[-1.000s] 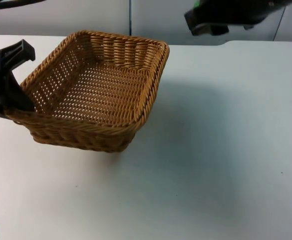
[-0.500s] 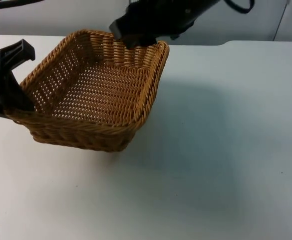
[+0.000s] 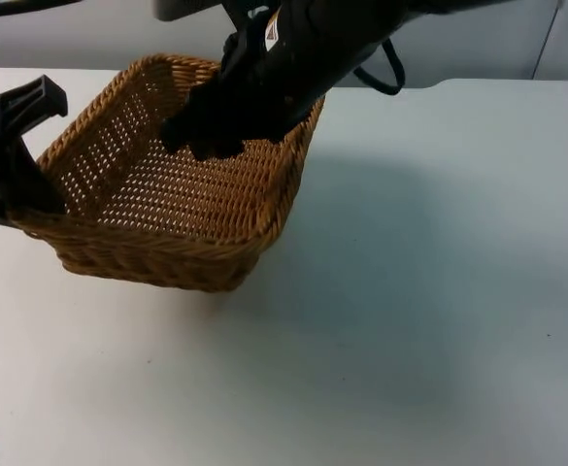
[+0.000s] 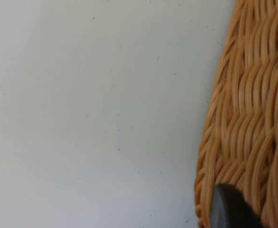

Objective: Pick up the basket with the left hand and place the ball into the basket with the right hand.

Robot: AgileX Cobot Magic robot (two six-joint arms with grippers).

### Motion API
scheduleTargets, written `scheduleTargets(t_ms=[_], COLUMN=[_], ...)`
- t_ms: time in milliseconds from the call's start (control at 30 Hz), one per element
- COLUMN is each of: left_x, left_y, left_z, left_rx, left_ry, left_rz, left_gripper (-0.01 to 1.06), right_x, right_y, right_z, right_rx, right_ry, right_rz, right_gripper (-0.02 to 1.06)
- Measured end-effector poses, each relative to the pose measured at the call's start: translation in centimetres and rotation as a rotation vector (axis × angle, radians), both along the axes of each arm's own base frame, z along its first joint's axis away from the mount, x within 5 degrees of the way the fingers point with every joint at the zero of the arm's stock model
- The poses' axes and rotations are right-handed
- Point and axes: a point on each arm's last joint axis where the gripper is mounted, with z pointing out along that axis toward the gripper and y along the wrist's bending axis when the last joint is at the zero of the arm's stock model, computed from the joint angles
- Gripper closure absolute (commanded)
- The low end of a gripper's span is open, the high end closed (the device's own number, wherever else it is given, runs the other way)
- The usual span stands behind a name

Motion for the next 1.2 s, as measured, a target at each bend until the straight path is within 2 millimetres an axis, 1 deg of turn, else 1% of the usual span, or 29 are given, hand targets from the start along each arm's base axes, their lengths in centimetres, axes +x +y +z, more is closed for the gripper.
scheduleTargets(t_ms=[67,100,133,167,700,733,800,833,867,933,967,1000,1033,1133,1167,1200], left_x=[0.1,0.1,0.1,0.2,0.2,0.2,0.2,0.2,0.2,0.2,0.2,0.3,0.3,0.3,0.3,0.3], left_y=[0.0,0.1,0.1,0.1,0.2,0.2,0.2,0.2,0.2,0.2,0.2,0.2,0.2,0.2,0.2,0.2], left_z=[0.0,0.0,0.0,0.0,0.0,0.0,0.0,0.0,0.0,0.0,0.0,0.0,0.0,0.0,0.0,0.0], left_rx=[0.004,0.006,0.01,0.013,0.017,0.017,0.018,0.018,0.018,0.018,0.018,0.019,0.019,0.02,0.02,0.02], left_ry=[-0.005,-0.008,-0.013,-0.016,-0.022,-0.022,-0.022,-0.022,-0.022,-0.022,-0.022,-0.024,-0.024,-0.025,-0.025,-0.025], left_rz=[0.004,0.007,0.011,0.014,0.019,0.019,0.02,0.02,0.02,0.02,0.02,0.021,0.021,0.022,0.022,0.022], left_gripper=[1.05,1.05,1.05,1.05,1.05,1.05,1.05,1.05,1.05,1.05,1.05,1.05,1.05,1.05,1.05,1.05], right_x=[0.0,0.0,0.0,0.1,0.1,0.1,0.0,0.0,0.0,-0.2,-0.2,-0.3,-0.6,-1.7,-1.7,-2.2], right_y=[0.0,0.2,0.2,0.2,0.5,0.5,0.3,0.3,0.0,-0.7,-0.7,-1.0,-1.3,-2.3,-2.3,-2.9], right_z=[-0.2,-0.3,-0.3,-0.2,0.0,0.0,1.1,1.1,2.1,4.9,4.9,6.2,7.9,11.8,11.8,13.1], right_rx=[0.0,0.005,0.007,0.012,0.034,0.034,0.041,0.041,0.05,0.077,0.077,0.092,0.11,0.133,0.133,0.107], right_ry=[0.0,-0.003,-0.005,-0.01,-0.035,-0.035,-0.044,-0.044,-0.055,-0.088,-0.088,-0.106,-0.128,-0.178,-0.178,-0.203], right_rz=[0.0,0.002,0.002,0.003,0.007,0.007,0.006,0.006,0.001,-0.009,-0.009,-0.013,-0.014,-0.01,-0.01,-0.001], right_gripper=[0.61,0.61,0.54,0.49,0.48,0.49,0.52,0.57,0.57,0.75,0.92,0.92,1.03,1.05,1.05,1.05])
